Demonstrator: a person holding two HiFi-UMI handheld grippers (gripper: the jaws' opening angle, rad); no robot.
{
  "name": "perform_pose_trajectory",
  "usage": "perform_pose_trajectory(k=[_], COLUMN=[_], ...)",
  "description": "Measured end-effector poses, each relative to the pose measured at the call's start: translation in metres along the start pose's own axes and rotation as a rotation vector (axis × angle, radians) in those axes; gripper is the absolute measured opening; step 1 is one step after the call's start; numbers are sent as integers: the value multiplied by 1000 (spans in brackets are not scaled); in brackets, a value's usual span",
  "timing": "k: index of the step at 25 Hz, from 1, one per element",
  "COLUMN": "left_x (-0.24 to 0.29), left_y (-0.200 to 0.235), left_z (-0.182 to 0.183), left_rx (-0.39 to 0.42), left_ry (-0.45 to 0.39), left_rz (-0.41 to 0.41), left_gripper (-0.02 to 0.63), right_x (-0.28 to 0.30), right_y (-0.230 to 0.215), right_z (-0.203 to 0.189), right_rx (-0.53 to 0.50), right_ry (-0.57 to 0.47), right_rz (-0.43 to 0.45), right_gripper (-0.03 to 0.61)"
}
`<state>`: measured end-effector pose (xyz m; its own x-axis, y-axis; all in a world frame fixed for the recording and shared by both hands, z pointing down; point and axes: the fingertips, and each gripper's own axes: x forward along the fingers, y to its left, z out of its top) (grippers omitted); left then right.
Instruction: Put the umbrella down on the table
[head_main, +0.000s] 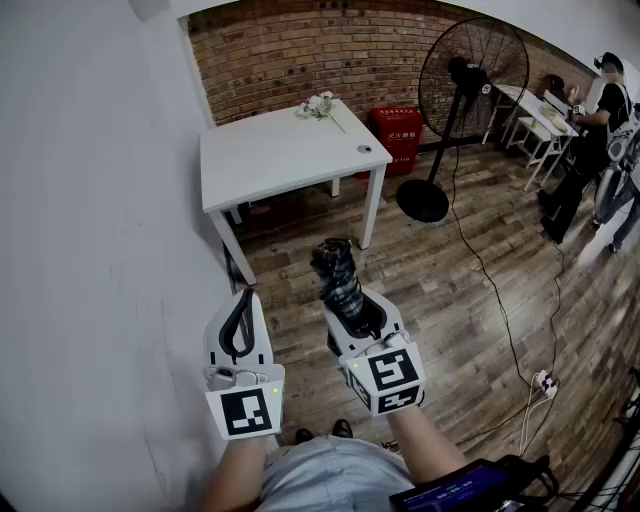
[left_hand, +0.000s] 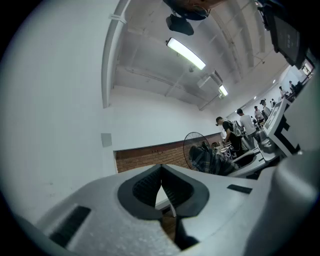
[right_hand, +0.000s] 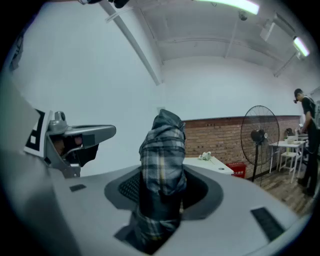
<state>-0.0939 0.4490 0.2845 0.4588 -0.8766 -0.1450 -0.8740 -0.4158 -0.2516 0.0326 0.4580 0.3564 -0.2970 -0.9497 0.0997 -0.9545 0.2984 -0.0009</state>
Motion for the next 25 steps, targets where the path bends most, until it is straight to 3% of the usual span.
perform_pose_trajectory(k=[15, 25], left_x=[-3, 33], left_y=[-19, 10], left_z=[-10, -45], left_rx=[12, -14], left_ry=[21, 51], left_rz=[15, 34], left_gripper=[8, 8], right_x=[-11, 42], right_y=[-15, -19], right_z=[-11, -25], right_rx=[15, 12], right_ry=[9, 46], right_rz=[10, 29], right_gripper=[198, 198])
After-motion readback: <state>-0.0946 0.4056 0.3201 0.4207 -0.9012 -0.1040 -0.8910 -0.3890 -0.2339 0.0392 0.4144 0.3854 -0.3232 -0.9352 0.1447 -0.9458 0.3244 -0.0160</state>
